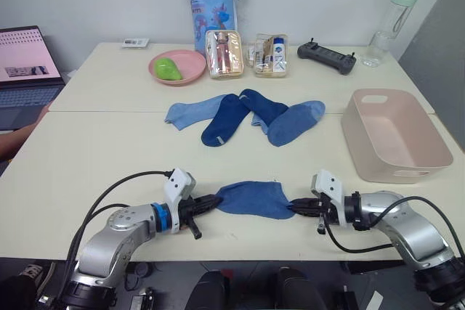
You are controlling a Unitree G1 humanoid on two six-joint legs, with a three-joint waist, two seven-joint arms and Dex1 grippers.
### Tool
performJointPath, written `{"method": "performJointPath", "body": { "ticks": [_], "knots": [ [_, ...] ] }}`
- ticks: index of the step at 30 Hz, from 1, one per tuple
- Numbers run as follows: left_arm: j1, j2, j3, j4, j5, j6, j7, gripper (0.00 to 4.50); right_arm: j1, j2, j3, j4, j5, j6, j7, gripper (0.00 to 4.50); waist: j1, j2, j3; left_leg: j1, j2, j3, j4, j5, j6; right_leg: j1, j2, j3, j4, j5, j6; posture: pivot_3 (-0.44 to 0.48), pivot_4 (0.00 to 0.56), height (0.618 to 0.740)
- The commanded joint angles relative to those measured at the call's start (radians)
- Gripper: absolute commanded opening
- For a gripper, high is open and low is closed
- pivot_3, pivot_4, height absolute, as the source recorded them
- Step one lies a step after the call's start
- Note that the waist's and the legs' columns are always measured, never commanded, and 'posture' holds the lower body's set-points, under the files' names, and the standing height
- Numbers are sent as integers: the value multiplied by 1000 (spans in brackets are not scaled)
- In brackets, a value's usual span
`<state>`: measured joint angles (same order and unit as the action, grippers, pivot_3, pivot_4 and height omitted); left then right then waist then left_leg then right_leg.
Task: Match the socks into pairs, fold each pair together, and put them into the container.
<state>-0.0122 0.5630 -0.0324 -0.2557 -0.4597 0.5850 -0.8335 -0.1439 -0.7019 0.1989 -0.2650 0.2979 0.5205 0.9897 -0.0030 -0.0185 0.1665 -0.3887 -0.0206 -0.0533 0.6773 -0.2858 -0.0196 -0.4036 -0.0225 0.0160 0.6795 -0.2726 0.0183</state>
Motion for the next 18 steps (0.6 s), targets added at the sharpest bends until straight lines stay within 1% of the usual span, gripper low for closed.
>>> {"method": "performJointPath", "body": {
  "ticks": [1, 6, 10, 15, 16, 17, 18],
  "knots": [
    [-10, -12, 6, -12, 9, 0, 37, 36, -19, -13, -30, 19, 4, -29, 15, 0, 0, 0, 0, 0, 0, 0, 0, 0, 0, 0, 0, 0, 0, 0, 0, 0, 150, 740],
    [-19, -17, -7, -3, 12, 6, 46, 36, -40, -2, -15, 50, -22, -48, 0, 0, 0, 0, 0, 0, 0, 0, 0, 0, 0, 0, 0, 0, 0, 0, 0, 0, 150, 740],
    [-36, -31, -5, 15, 17, 3, 62, 36, -31, -14, -4, 47, -34, -60, 12, 0, 0, 0, 0, 0, 0, 0, 0, 0, 0, 0, 0, 0, 0, 0, 0, 0, 150, 740],
    [-40, -31, -7, 22, 21, -6, 56, 36, -19, -10, -21, 37, -35, -58, -1, 0, 0, 0, 0, 0, 0, 0, 0, 0, 0, 0, 0, 0, 0, 0, 0, 0, 150, 740],
    [-40, -30, -6, 24, 23, -10, 55, 436, -22, -7, -24, 41, -38, -66, -6, 524, 0, 0, 0, 0, 0, 0, 0, 0, 0, 0, 0, 0, 0, 0, 0, 0, 150, 740],
    [-40, -30, -6, 26, 24, -12, 54, 665, -24, -6, -26, 44, -41, -71, -9, 773, 0, 0, 0, 0, 0, 0, 0, 0, 0, 0, 0, 0, 0, 0, 0, 0, 150, 740],
    [-40, -29, -4, 30, 26, -18, 54, 953, -25, -5, -29, 44, -36, -67, -9, 1121, 0, 0, 0, 0, 0, 0, 0, 0, 0, 0, 0, 0, 0, 0, 0, 0, 150, 740]
  ]
}}
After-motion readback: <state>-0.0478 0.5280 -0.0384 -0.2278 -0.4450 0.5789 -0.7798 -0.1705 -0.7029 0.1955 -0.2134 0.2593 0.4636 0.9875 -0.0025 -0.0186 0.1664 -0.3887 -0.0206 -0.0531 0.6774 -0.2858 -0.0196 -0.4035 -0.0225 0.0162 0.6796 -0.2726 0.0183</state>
